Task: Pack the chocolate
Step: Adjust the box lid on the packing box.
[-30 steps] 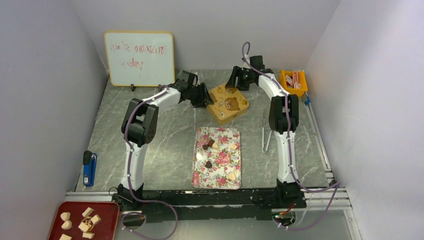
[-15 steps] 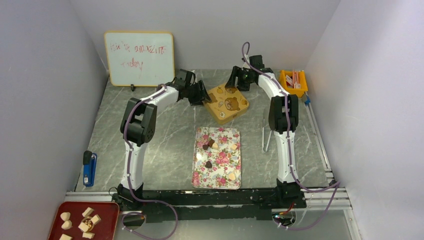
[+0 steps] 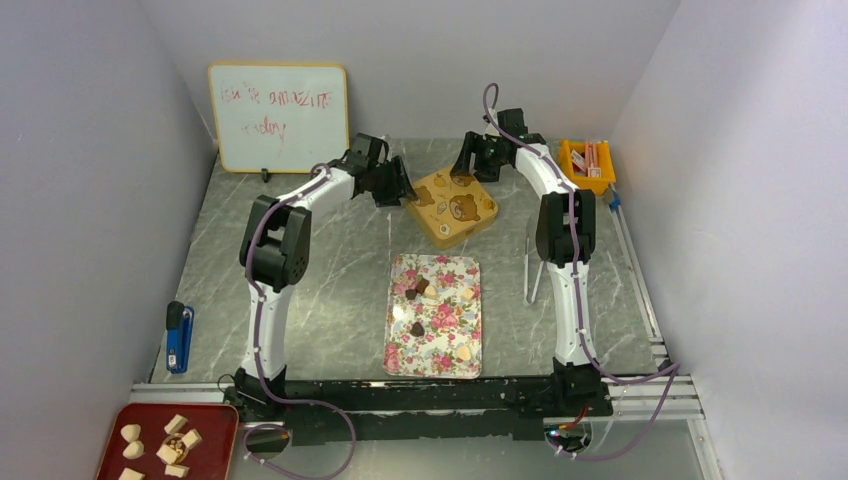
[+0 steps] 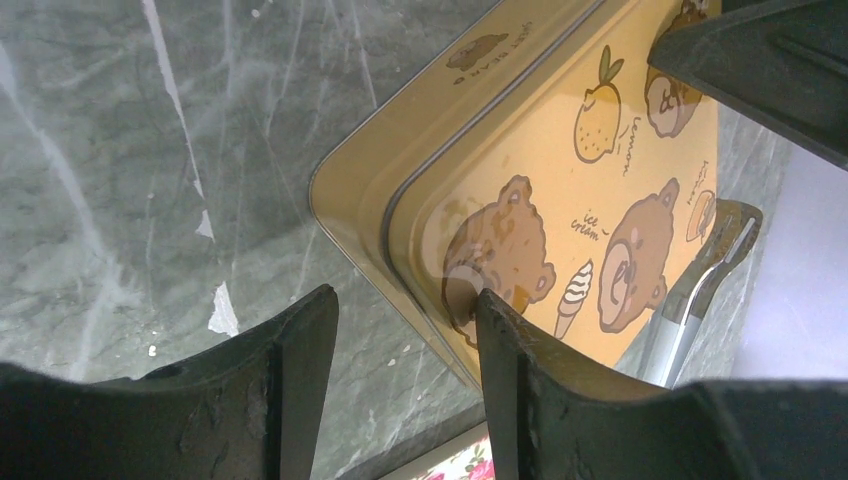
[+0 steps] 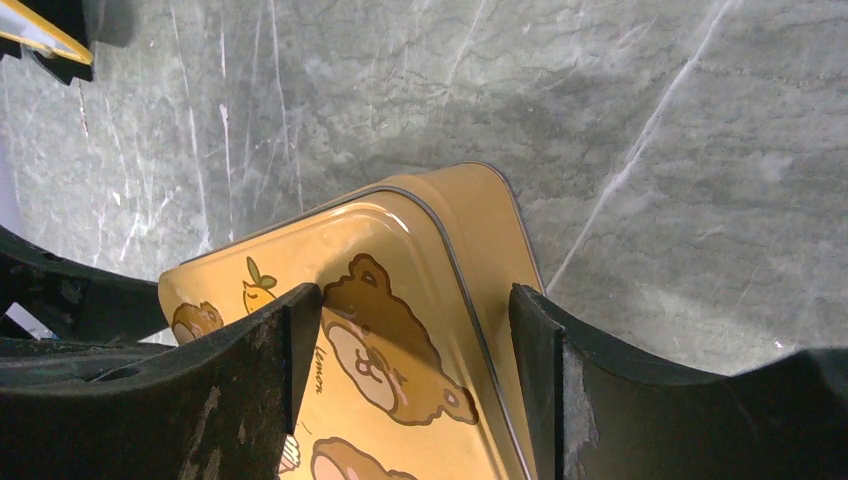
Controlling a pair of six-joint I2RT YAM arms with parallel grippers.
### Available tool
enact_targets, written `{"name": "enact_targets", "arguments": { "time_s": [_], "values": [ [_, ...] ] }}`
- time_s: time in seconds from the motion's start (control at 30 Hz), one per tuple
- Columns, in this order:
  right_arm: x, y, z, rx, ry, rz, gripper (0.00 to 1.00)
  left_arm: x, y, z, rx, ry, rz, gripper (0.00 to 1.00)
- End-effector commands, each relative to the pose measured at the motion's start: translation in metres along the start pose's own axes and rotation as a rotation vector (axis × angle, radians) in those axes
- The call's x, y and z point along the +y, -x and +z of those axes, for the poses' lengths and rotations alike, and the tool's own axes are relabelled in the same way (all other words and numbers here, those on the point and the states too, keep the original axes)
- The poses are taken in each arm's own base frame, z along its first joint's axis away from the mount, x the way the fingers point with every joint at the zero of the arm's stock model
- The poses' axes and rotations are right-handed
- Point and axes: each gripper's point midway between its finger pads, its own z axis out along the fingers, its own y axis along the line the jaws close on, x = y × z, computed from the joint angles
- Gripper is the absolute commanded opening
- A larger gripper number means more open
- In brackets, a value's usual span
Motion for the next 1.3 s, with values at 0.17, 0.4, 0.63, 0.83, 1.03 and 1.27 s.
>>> {"name": "enact_targets", "arguments": {
  "time_s": [0.17, 0.4, 0.63, 0.83, 1.03, 1.27],
  "values": [
    [-0.006, 0.003, 0.002, -0.002, -0.020, 0.003, 0.72, 0.015, 0.013, 0.010, -0.018, 0.067, 0.012, 0.55],
    [-0.008, -0.001, 0.006, 0.014, -0.014, 0.008, 0.72, 0.019, 0.009, 0.021, -0.007, 0.063, -0.004, 0.49],
    [-0.004, -0.006, 0.012, 0.027, -0.005, 0.003, 0.72, 0.025, 0.002, 0.027, 0.003, 0.068, -0.013, 0.46],
    [0.000, -0.010, 0.018, 0.036, 0.001, 0.000, 0.71, 0.028, -0.006, 0.031, 0.020, 0.069, -0.014, 0.44],
    [0.002, -0.015, 0.023, 0.050, 0.004, -0.001, 0.71, 0.029, -0.012, 0.038, 0.039, 0.065, -0.013, 0.40],
    [0.004, -0.018, 0.027, 0.057, 0.012, -0.002, 0.71, 0.029, -0.017, 0.042, 0.052, 0.068, -0.007, 0.38]
  ]
}}
